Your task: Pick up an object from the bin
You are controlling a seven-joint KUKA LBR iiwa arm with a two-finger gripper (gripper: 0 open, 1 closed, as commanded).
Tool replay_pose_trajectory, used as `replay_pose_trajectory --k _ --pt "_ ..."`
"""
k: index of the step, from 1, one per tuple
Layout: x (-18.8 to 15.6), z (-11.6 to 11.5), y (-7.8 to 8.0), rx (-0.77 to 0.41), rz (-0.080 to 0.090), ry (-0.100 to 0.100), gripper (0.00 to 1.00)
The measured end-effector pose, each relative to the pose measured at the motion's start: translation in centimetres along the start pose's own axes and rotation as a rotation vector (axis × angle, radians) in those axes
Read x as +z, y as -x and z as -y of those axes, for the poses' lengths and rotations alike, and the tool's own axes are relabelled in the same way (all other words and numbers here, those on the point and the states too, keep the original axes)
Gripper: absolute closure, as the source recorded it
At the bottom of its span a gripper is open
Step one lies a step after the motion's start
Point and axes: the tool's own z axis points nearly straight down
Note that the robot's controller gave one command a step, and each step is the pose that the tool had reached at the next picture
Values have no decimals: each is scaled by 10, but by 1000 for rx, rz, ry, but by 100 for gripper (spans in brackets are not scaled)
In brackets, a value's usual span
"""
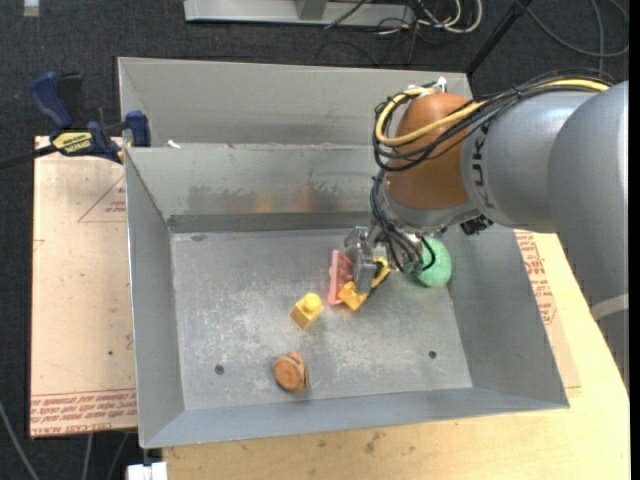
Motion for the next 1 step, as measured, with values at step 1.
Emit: replay_pose_trajectory --k 1 --pt "0 0 0 0 0 0 100"
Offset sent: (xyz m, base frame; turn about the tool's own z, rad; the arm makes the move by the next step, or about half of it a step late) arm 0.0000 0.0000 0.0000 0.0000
